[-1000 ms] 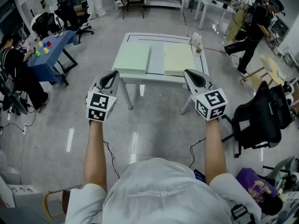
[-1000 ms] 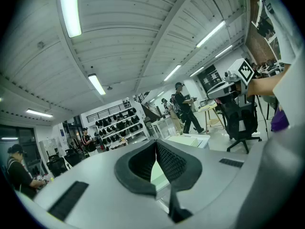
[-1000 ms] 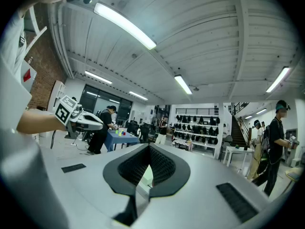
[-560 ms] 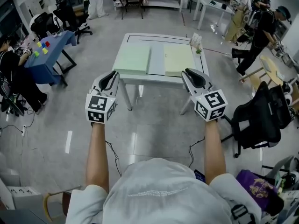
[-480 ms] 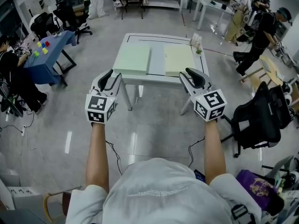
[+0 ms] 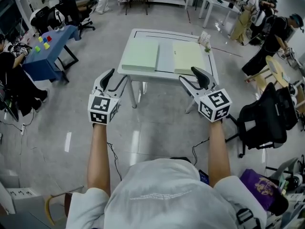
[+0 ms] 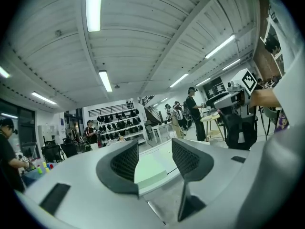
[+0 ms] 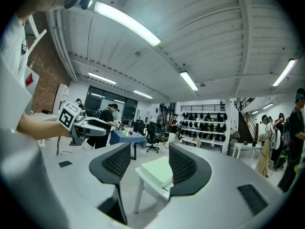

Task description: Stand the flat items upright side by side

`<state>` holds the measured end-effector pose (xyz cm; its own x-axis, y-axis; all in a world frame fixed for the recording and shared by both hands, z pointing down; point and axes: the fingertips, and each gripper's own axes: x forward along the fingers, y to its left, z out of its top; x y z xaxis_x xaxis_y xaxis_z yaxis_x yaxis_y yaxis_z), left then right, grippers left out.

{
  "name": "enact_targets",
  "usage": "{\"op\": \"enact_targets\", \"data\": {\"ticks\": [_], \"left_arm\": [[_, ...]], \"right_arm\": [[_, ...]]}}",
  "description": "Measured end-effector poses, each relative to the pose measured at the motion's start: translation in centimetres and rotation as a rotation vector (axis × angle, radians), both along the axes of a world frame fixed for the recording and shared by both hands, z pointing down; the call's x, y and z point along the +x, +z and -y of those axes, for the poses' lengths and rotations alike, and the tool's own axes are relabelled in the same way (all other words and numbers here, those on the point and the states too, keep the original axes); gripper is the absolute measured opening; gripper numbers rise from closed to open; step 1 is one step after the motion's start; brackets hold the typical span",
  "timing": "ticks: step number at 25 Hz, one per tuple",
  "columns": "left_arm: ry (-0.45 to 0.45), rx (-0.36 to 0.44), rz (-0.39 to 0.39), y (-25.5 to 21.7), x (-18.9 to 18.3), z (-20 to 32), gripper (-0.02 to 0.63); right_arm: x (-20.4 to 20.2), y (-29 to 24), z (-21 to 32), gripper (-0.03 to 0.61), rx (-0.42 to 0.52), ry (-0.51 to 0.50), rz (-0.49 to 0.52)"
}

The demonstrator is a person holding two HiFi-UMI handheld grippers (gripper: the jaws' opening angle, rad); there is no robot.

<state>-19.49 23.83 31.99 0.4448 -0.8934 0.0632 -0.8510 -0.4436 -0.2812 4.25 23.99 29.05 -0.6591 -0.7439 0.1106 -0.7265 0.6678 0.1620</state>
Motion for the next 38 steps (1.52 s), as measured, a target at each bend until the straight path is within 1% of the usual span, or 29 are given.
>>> {"op": "enact_targets", "data": {"ticks": [4,7,12,15,18,22,26,31,35,38], "left_arm": [[-0.012,-0.015,-0.003,1.6,-1.6,-0.5,0.233],[-0.043,-0.042,-0.033,2.7,-3.7,-0.4,0.233],[-0.084,-0.066,-0.055,3.8,-5.8,1.5,0.233],[-0.089,-0.086,-0.04,4.8,-6.2,3.4,0.233],[-0.097,-0.101,-0.043,5.4,-6.2,6.4,0.233],[-0.103,-0.137,-0.04,6.3,-5.8,12.3,0.233],[-0.125,-0.17,-0.086,6.3,-5.1,18.9,0.233],[-0.162,-0.208,-0.093,5.8,-4.5,26.2,0.233],[-0.182,-0.248,-0.111,6.5,-3.8,30.6,0.233],[-0.199,-0.29,-0.112,7.7,-3.6,33.3,0.233]], "right_arm": [[-1.2,1.4,-0.3,0.278,-0.016,0.015,-0.018],[-2.3,2.0,0.0,0.281,-0.036,0.008,-0.027],[-3.7,3.1,2.6,0.285,-0.065,-0.014,0.006],[-4.6,4.5,4.9,0.287,-0.089,-0.03,0.01],[-4.8,5.5,8.7,0.288,-0.107,-0.038,0.027],[-4.8,6.3,15.4,0.29,-0.123,-0.053,0.039],[-4.2,6.4,22.6,0.296,-0.149,-0.086,0.08],[-3.7,6.2,30.7,0.299,-0.182,-0.115,0.105],[-3.4,7.1,35.7,0.299,-0.23,-0.133,0.14],[-4.2,8.5,38.1,0.299,-0.279,-0.152,0.175]]}}
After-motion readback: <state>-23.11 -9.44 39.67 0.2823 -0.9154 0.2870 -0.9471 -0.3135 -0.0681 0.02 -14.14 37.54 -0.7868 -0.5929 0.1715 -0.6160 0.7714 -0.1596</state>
